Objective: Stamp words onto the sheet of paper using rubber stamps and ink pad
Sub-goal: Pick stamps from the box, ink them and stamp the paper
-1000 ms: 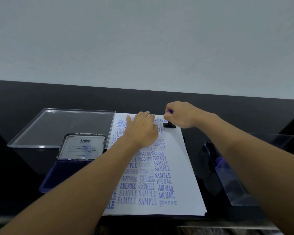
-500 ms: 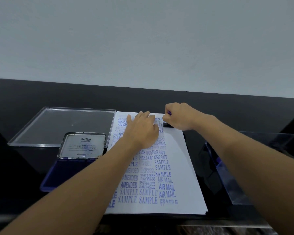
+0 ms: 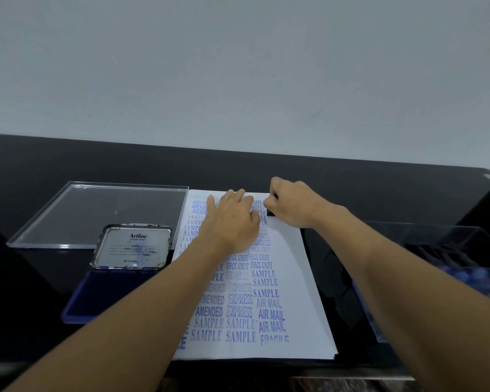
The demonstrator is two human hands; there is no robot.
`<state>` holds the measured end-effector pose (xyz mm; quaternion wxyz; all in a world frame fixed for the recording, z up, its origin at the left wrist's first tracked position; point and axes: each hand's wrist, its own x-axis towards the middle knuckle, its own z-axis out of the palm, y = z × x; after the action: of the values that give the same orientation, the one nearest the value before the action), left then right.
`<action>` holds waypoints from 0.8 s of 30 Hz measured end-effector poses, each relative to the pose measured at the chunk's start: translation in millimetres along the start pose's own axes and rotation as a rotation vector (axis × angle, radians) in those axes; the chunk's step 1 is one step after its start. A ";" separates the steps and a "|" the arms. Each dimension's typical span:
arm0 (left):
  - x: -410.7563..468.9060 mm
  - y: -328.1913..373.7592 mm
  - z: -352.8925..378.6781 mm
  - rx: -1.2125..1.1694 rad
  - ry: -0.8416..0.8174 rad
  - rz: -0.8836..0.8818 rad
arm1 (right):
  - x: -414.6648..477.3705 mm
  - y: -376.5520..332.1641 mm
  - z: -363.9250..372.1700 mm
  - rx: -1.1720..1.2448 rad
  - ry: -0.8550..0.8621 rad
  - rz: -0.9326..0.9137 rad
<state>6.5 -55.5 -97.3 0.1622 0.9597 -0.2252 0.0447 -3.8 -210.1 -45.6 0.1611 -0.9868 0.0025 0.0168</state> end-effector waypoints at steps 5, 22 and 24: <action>-0.9 0.4 -1.2 -0.009 0.002 0.001 | -0.1 0.5 -0.7 0.012 0.002 -0.010; -1.2 -0.9 -0.4 -0.011 -0.018 -0.006 | 2.1 1.4 0.0 0.007 -0.002 -0.022; -1.2 -1.0 -0.3 -0.012 -0.015 -0.006 | 2.2 1.2 -0.3 0.010 -0.001 -0.025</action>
<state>5.9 -54.1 -97.5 0.1664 0.9597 -0.2236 0.0355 -1.6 -211.3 -45.8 0.1660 -0.9860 -0.0096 0.0154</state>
